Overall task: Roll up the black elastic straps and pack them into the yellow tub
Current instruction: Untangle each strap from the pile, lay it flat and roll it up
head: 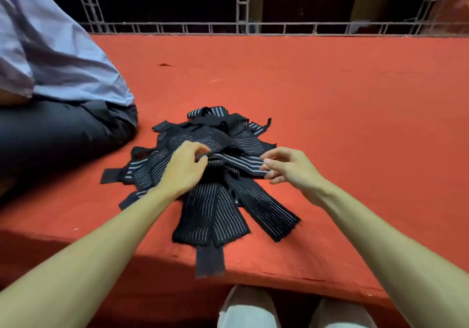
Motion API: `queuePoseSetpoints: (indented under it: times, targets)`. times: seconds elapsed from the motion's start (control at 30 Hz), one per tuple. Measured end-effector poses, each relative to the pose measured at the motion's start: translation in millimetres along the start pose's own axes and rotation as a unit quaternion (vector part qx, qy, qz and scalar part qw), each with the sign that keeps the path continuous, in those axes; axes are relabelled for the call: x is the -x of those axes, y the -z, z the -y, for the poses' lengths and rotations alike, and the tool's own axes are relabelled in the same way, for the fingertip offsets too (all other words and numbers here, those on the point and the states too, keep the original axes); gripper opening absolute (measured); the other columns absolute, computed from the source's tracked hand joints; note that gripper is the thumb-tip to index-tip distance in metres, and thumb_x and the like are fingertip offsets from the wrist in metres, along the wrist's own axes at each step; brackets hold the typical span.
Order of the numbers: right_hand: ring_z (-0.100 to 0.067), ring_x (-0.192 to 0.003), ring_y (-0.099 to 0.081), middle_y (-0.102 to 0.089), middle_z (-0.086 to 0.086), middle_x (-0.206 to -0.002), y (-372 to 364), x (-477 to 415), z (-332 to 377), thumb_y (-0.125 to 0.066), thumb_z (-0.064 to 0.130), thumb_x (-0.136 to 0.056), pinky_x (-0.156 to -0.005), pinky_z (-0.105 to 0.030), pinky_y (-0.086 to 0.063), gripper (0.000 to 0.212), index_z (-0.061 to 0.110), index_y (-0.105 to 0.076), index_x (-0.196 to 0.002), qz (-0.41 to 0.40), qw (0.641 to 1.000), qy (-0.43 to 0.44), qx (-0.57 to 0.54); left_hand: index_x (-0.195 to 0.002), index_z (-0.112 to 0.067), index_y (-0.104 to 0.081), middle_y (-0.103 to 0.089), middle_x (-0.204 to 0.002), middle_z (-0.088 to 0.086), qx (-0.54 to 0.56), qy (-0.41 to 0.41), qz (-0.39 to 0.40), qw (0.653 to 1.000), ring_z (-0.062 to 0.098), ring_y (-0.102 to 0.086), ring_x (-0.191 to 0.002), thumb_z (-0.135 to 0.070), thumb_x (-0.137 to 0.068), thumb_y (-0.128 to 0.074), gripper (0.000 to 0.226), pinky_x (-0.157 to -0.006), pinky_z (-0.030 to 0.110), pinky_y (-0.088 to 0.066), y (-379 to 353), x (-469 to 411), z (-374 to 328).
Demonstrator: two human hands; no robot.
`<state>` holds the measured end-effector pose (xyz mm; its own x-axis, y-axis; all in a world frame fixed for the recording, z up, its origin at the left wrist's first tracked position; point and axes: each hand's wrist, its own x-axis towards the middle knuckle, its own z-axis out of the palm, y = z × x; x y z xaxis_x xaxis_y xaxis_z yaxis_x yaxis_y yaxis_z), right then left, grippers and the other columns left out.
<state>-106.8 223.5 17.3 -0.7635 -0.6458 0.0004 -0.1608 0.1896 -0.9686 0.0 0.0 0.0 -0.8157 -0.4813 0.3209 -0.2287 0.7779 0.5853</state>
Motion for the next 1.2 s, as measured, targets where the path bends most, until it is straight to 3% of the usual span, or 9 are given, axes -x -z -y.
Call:
queuePoseSetpoints:
  times: [0.2,0.43,0.6,0.73,0.83,0.9,0.97,1.1,1.2]
  targets:
    - [-0.014,-0.066,-0.061,-0.069,-0.005,-0.086,-17,-39,-22,-0.056,0.008,-0.096,-0.065,-0.028,-0.053,0.010,0.011,-0.065,-0.099,0.007,1.000,-0.029,0.006,-0.141,-0.011,-0.045,-0.045,-0.142,0.017,-0.091,0.104,0.000,0.990,0.035,-0.038,-0.133,-0.025,-0.095,-0.054,0.049,-0.110,0.045,-0.031,-10,-45,41]
    - [-0.013,-0.064,-0.061,-0.069,-0.006,-0.085,-19,-51,-25,-0.056,0.008,-0.096,-0.066,-0.028,-0.054,0.009,0.008,-0.064,-0.100,0.020,0.999,-0.050,-0.006,-0.131,-0.010,-0.049,-0.051,-0.131,0.017,-0.159,0.076,0.003,0.984,0.035,-0.045,-0.124,-0.026,-0.096,-0.056,0.039,-0.102,0.046,-0.036,-8,-50,39]
    - [-0.017,-0.066,-0.061,-0.069,-0.010,-0.090,-21,-41,-13,-0.056,0.013,-0.097,-0.065,-0.027,-0.055,0.010,0.007,-0.064,-0.099,0.039,0.993,-0.089,-0.065,-0.118,-0.014,-0.052,-0.061,-0.117,0.011,-0.098,0.055,0.055,0.992,0.031,-0.055,-0.107,-0.030,-0.099,-0.050,0.025,-0.085,0.039,-0.043,3,-52,3]
    - [-0.020,-0.073,-0.066,-0.071,-0.014,-0.100,-23,-29,-3,-0.052,0.029,-0.099,-0.067,-0.030,-0.058,0.026,0.006,-0.063,-0.104,0.041,0.983,-0.124,-0.128,-0.097,-0.014,-0.061,-0.067,-0.102,0.003,0.187,0.100,0.081,0.974,0.019,-0.061,-0.097,-0.026,-0.096,-0.059,0.012,-0.087,0.037,-0.048,4,-40,-39]
    - [-0.019,-0.072,-0.069,-0.072,-0.008,-0.085,-20,-19,5,-0.048,0.039,-0.100,-0.065,-0.031,-0.055,0.035,0.008,-0.065,-0.099,0.036,0.961,-0.143,-0.235,-0.098,-0.014,-0.061,-0.069,-0.094,0.003,0.306,0.124,0.132,0.935,0.016,-0.065,-0.087,-0.023,-0.097,-0.057,0.010,-0.079,0.033,-0.053,-8,-18,-69]
    - [-0.015,-0.058,-0.061,-0.067,-0.004,-0.069,-13,-14,9,-0.056,0.031,-0.097,-0.059,-0.027,-0.052,0.025,0.009,-0.065,-0.092,-0.007,0.947,-0.151,-0.284,-0.100,-0.013,-0.060,-0.069,-0.092,0.002,0.351,0.141,0.157,0.912,0.014,-0.065,-0.081,-0.024,-0.098,-0.056,0.011,-0.072,0.029,-0.051,-18,-5,-84]
    - [-0.014,-0.061,-0.058,-0.065,-0.006,-0.073,1,-8,7,-0.064,0.012,-0.092,-0.063,-0.026,-0.052,0.009,0.004,-0.065,-0.096,-0.091,0.936,-0.152,-0.303,-0.097,-0.012,-0.057,-0.068,-0.091,0.004,0.349,0.149,0.194,0.905,0.015,-0.064,-0.076,-0.025,-0.097,-0.057,0.012,-0.067,0.030,-0.049,-29,7,-94]
    - [-0.022,-0.079,-0.067,-0.068,-0.015,-0.100,38,3,-6,-0.063,-0.012,-0.083,-0.063,-0.029,-0.055,0.036,0.004,-0.060,-0.115,-0.165,0.946,-0.147,-0.237,-0.080,-0.014,-0.048,-0.060,-0.068,0.000,0.325,0.113,0.316,0.884,0.010,-0.059,-0.054,-0.027,-0.099,-0.054,0.023,-0.058,0.027,-0.050,-45,24,-109]
    - [-0.023,-0.084,-0.065,-0.067,-0.015,-0.104,64,13,-22,-0.063,-0.012,-0.083,-0.068,-0.030,-0.053,0.040,0.007,-0.058,-0.117,-0.145,0.964,-0.163,-0.153,-0.083,-0.015,-0.057,-0.067,-0.071,0.001,0.294,0.107,0.343,0.886,0.015,-0.066,-0.064,-0.038,-0.098,-0.054,0.028,-0.068,0.030,-0.053,-58,28,-120]
